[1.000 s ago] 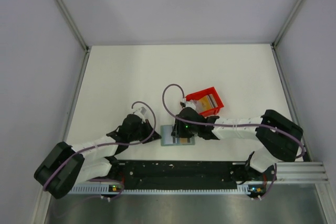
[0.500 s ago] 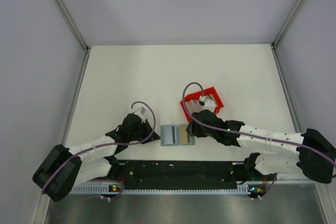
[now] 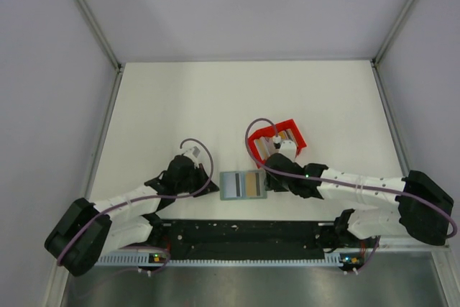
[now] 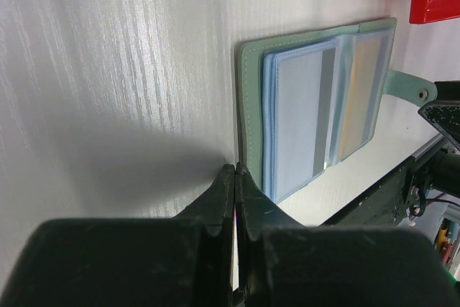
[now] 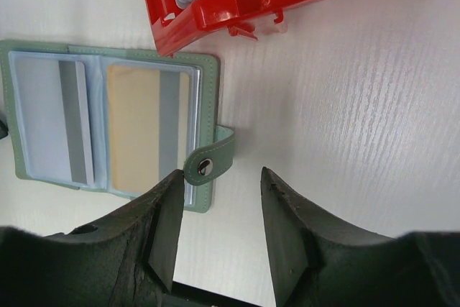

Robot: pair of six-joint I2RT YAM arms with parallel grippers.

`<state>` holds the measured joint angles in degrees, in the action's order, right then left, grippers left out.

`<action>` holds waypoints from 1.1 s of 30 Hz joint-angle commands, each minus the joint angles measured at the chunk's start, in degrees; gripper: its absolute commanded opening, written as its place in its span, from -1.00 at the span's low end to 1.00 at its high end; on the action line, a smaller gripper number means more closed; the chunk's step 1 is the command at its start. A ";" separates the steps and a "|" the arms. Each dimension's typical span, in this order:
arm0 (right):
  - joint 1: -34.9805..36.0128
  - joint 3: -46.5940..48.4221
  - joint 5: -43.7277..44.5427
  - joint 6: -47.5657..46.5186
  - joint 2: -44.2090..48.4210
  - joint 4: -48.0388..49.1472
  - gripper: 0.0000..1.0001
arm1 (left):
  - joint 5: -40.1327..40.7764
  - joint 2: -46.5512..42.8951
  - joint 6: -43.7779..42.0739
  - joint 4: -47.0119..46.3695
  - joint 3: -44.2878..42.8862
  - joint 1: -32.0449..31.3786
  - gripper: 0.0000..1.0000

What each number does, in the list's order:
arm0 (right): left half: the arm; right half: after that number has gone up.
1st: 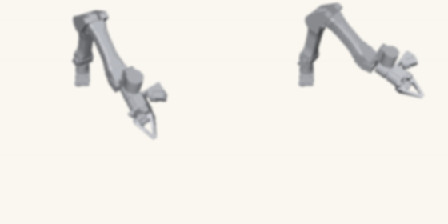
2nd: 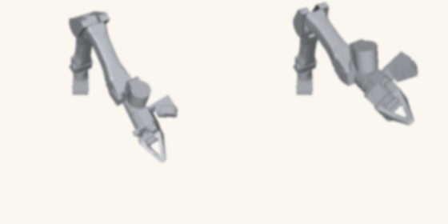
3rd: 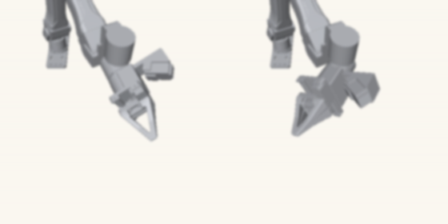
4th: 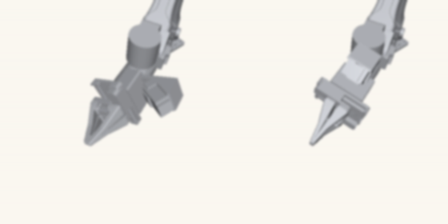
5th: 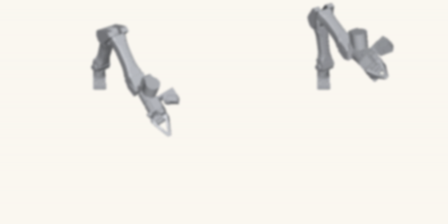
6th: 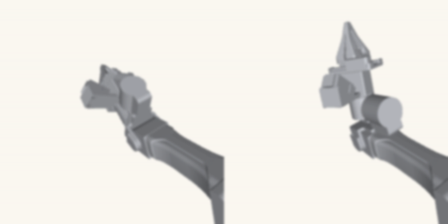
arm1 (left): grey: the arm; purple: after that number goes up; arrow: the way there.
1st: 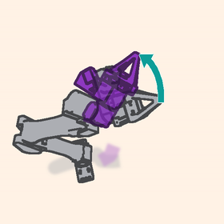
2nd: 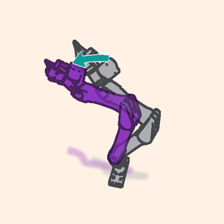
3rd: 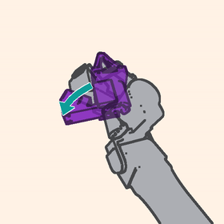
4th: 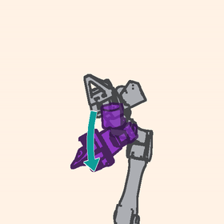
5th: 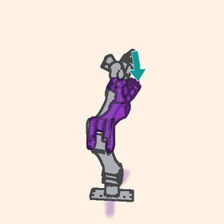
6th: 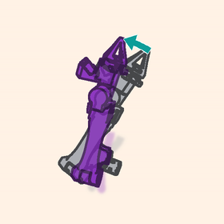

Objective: Put the credit cards into the card holder
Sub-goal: Close the card holder at the center of the board.

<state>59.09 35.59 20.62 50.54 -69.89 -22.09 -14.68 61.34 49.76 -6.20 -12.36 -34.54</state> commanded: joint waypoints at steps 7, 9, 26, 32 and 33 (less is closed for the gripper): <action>-0.38 4.83 2.32 -0.71 -1.39 0.73 -0.07 | 0.53 -0.52 -0.80 -0.83 -1.79 -0.08 -1.00; -0.55 5.19 2.76 -1.50 -2.53 0.64 -0.08 | 0.53 -0.43 -0.89 -0.92 -1.79 -0.17 -1.00; -0.64 5.54 3.02 -1.41 -4.29 0.55 -0.61 | 0.44 -0.61 -0.80 -1.10 -1.53 -0.17 -1.00; -0.64 5.01 3.90 -1.15 -4.03 -0.15 -0.74 | 0.35 -0.70 -0.89 -1.10 -1.44 -0.08 -1.00; -0.64 4.92 3.99 -1.15 -3.94 -0.24 -0.76 | 0.26 -0.70 -0.89 -1.10 -1.44 -0.08 -1.00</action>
<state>59.05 39.44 22.74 49.50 -75.07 -22.37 -14.68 61.34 49.58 -6.17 -12.38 -34.54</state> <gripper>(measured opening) 0.134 0.007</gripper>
